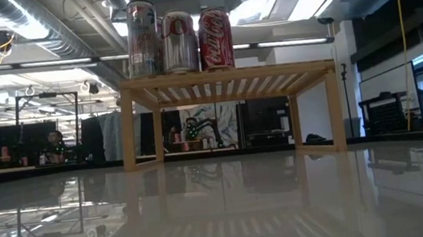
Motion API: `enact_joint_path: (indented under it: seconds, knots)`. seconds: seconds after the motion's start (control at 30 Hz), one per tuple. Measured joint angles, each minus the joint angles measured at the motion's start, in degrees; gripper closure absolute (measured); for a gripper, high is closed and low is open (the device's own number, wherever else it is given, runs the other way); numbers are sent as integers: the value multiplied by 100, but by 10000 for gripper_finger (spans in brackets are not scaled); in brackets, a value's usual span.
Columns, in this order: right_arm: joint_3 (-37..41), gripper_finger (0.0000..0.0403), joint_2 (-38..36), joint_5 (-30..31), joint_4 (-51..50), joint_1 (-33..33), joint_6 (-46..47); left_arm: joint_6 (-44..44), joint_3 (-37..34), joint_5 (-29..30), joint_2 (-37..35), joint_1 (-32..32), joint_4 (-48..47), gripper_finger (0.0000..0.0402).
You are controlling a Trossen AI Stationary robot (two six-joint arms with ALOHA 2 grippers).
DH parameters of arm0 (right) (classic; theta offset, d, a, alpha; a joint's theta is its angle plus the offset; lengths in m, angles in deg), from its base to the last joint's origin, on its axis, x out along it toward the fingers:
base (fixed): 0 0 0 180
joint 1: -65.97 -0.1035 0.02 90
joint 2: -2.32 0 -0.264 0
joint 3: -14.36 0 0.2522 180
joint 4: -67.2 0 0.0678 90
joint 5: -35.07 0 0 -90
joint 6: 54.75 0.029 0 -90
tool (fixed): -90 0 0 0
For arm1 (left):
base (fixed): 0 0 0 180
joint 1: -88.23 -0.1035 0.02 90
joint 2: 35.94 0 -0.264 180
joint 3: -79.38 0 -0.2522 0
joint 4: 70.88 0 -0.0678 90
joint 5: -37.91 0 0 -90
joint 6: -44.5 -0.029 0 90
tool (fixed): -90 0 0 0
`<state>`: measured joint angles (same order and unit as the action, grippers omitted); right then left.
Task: Place canned beverage on shelf
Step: Put the dark red soda can on the shelf
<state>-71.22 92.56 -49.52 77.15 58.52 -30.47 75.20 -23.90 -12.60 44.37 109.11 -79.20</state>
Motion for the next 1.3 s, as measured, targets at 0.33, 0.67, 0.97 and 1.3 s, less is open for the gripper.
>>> enact_joint_path:
  seconds: [0.33, 0.67, 0.97, 1.3]
  knots:
    - [-138, 125, -67, -214, -179, 51, -398, -257, 4, 34, -14, 47, 39, 90]
    - [-138, 125, -1006, -919, -1409, 147, -1028, -612, 22, -682, -641, 518, -618, 80]
    - [-135, 125, -2163, -852, -3893, 704, -1518, -729, 20, -754, -1009, 855, -1125, 78]
    - [1007, 125, -2615, -2867, -3187, 2627, -1991, -251, 15, -728, -1001, 702, -1210, 78]
